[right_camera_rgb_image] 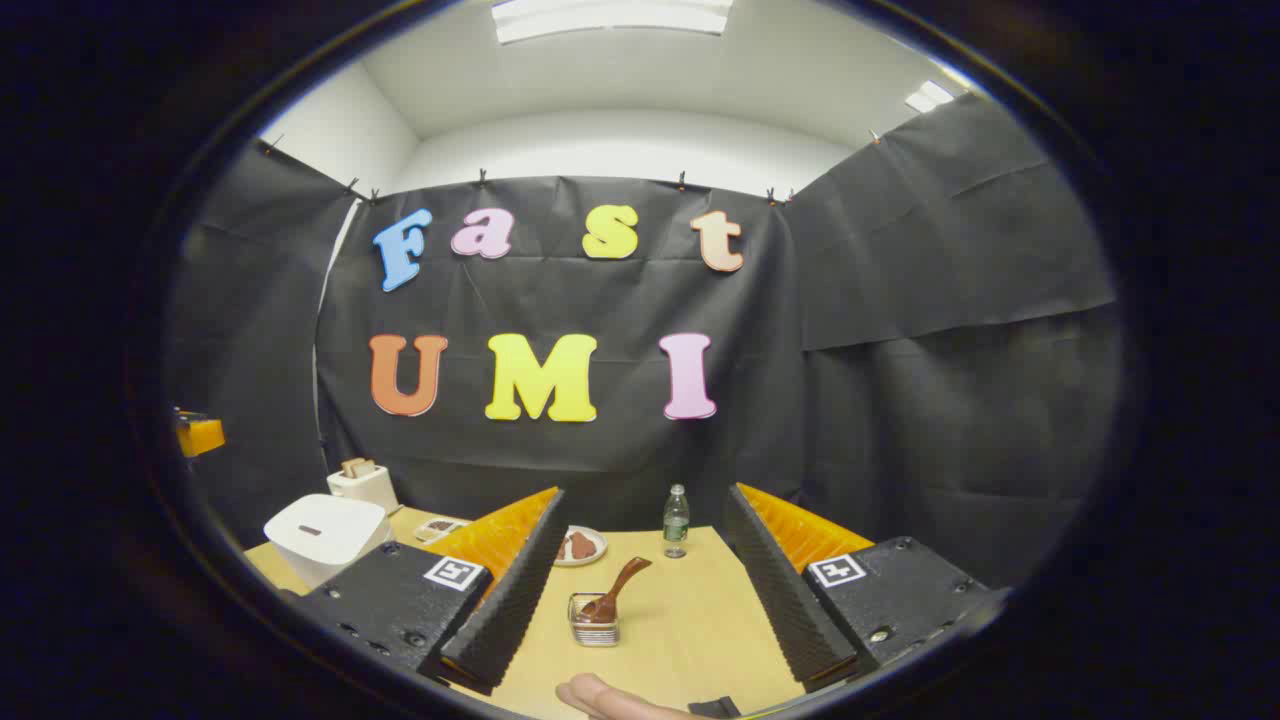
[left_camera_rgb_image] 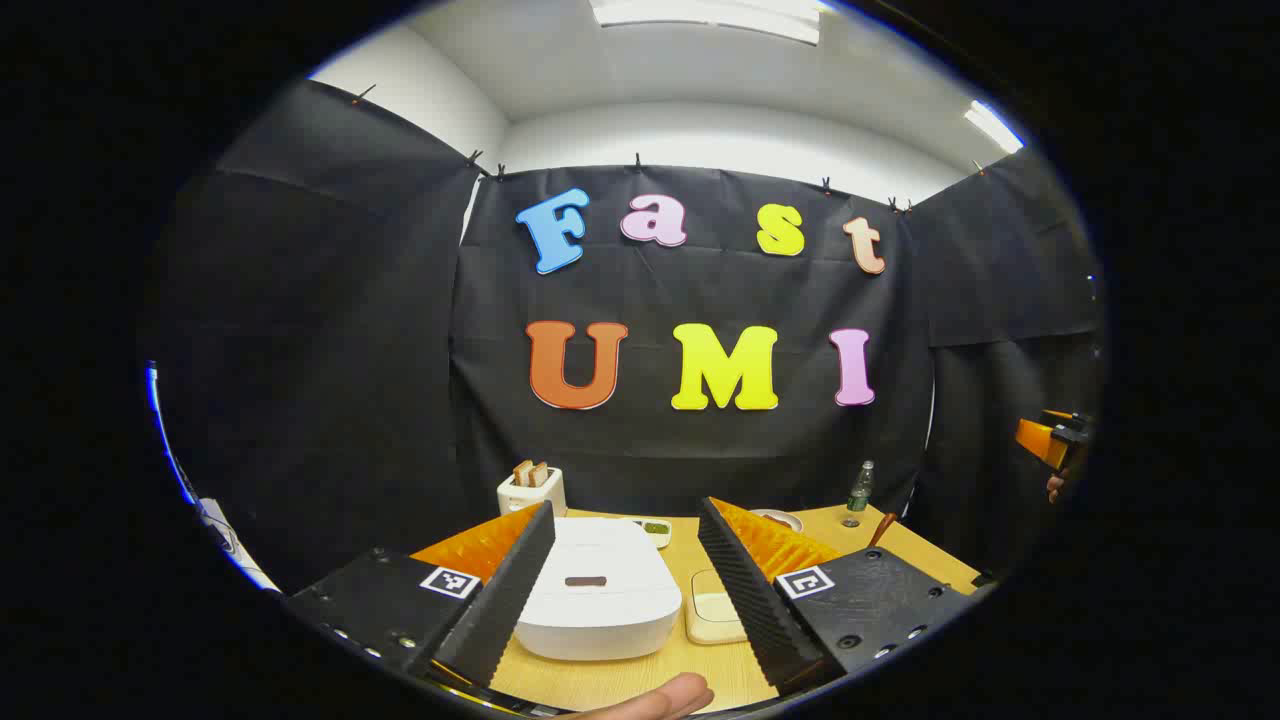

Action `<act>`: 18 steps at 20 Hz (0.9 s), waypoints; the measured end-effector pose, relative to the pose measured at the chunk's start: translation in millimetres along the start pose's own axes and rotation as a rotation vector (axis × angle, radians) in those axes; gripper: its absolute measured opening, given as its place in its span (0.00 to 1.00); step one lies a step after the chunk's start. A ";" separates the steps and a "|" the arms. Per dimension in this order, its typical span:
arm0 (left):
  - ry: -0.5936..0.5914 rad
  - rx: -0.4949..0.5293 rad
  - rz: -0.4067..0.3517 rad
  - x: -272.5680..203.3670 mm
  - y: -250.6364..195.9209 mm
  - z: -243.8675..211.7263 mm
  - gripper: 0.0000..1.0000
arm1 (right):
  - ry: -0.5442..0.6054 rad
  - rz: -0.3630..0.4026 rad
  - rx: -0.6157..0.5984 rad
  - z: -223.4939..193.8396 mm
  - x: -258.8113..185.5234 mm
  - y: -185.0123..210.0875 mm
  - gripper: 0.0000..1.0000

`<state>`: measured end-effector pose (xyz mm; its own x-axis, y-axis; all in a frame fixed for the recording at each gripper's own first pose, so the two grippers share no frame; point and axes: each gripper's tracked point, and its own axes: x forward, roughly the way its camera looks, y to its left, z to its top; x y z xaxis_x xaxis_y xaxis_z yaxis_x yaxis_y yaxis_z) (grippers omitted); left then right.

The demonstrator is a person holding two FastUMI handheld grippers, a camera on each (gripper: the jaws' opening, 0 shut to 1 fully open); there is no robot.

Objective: Close the left gripper, press the button to open the rice cooker; take a wooden spoon from the chopstick holder with the right hand, scoop a spoonful of rice and pour it into the rice cooker, then put the wooden spoon back into the chopstick holder.

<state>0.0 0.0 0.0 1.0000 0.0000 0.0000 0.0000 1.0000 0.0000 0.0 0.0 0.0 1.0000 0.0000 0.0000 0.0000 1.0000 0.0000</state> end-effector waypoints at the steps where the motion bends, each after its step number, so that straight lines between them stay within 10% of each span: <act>1: 0.001 0.005 0.003 2.5 1.4 -2.5 0.93 | 0.002 -0.004 0.002 -1.4 1.8 -1.4 0.99; 14: 0.008 0.033 -0.007 28.4 2.8 -22.1 0.92 | 0.065 0.034 0.024 -34.3 30.5 -13.6 1.00; 16: 0.034 0.003 -0.032 31.3 0.3 -29.5 0.65 | 0.056 0.031 0.024 -33.5 32.6 -17.6 1.00; 18: 0.050 0.016 -0.016 35.9 7.3 -33.6 0.61 | 0.050 0.037 0.033 -35.1 32.6 -17.2 1.00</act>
<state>35.9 7.3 -33.6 0.9986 -0.0157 -0.0500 0.0165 0.9997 0.0154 32.6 -17.2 -35.1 0.9981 0.0375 -0.0495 -0.0359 0.9988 0.0338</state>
